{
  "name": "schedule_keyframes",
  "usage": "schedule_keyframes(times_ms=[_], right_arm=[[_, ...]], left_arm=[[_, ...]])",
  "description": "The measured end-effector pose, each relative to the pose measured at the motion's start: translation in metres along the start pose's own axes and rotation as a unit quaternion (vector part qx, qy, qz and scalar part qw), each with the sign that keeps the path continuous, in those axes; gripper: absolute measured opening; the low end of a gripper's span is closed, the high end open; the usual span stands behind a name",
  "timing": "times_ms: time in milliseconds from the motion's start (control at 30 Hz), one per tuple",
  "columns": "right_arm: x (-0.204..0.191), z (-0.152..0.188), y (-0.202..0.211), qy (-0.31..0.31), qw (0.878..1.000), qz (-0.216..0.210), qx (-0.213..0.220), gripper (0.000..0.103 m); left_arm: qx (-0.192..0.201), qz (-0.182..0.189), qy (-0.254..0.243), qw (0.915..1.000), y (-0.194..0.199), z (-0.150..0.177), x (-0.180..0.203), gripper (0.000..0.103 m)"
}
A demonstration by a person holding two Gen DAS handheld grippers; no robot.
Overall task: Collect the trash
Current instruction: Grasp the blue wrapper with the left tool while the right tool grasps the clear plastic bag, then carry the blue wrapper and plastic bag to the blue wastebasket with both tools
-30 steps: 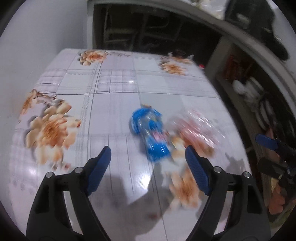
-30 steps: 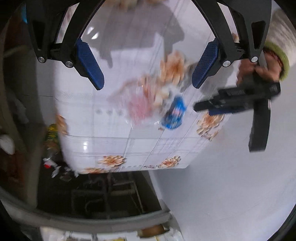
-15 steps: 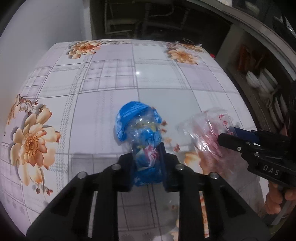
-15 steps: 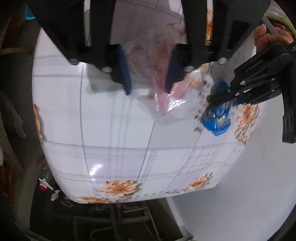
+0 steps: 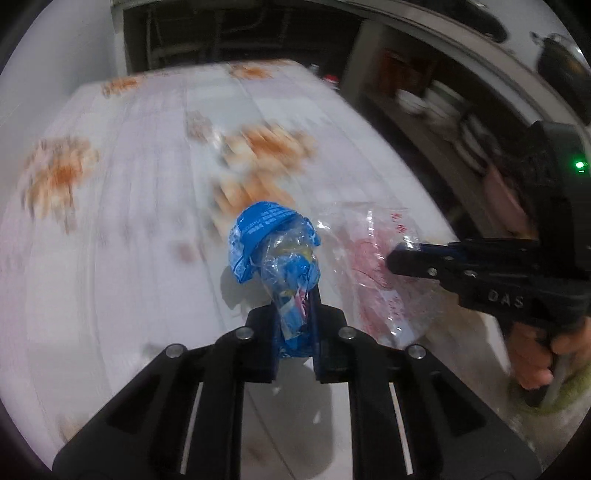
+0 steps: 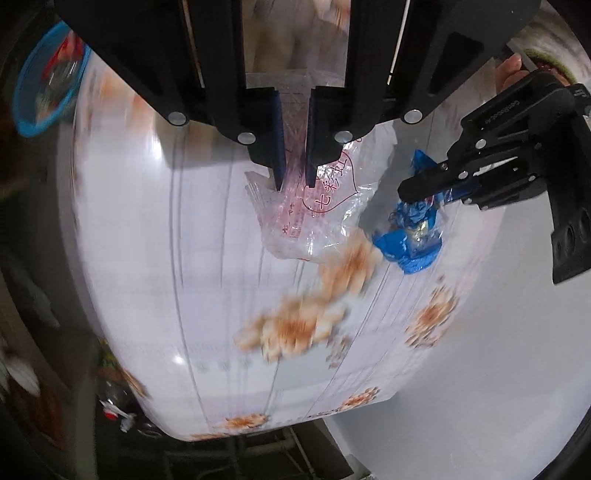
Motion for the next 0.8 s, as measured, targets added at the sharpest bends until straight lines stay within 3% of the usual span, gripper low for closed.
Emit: schedule_keyframes(times_ms=[67, 267, 300, 500, 800], right_arm=[[-0.005, 0.040, 0.009, -0.001, 1.000, 0.011, 0.003, 0.011], [-0.008, 0.111, 0.019, -0.032, 0.999, 0.009, 0.011, 0.011], [-0.008, 0.117, 0.019, -0.037, 0.999, 0.007, 0.014, 0.012], [-0.008, 0.129, 0.026, -0.064, 0.998, 0.005, 0.025, 0.039], [-0.021, 0.132, 0.020, -0.027, 0.996, 0.079, 0.027, 0.039]], left_arm=[[0.000, 0.026, -0.003, 0.9997, 0.009, 0.035, 0.018, 0.012], [0.004, 0.020, 0.004, 0.9998, 0.010, 0.101, 0.047, 0.012], [0.004, 0.008, 0.004, 1.0000, 0.007, 0.105, 0.048, 0.012], [0.033, -0.051, -0.015, 0.9981, 0.004, 0.115, 0.058, 0.012], [0.043, -0.071, -0.020, 0.9963, 0.008, 0.120, 0.059, 0.012]])
Point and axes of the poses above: each gripper's, at about its wrist camera, not at the fingertips, and y roughly against the way its jaws point, x to its right, z to its underside, the point moved 5 cm from there along -y, roughly the way its jaws point, and after that the axes turned 9 degrees about -x, right-handed, at the moved point
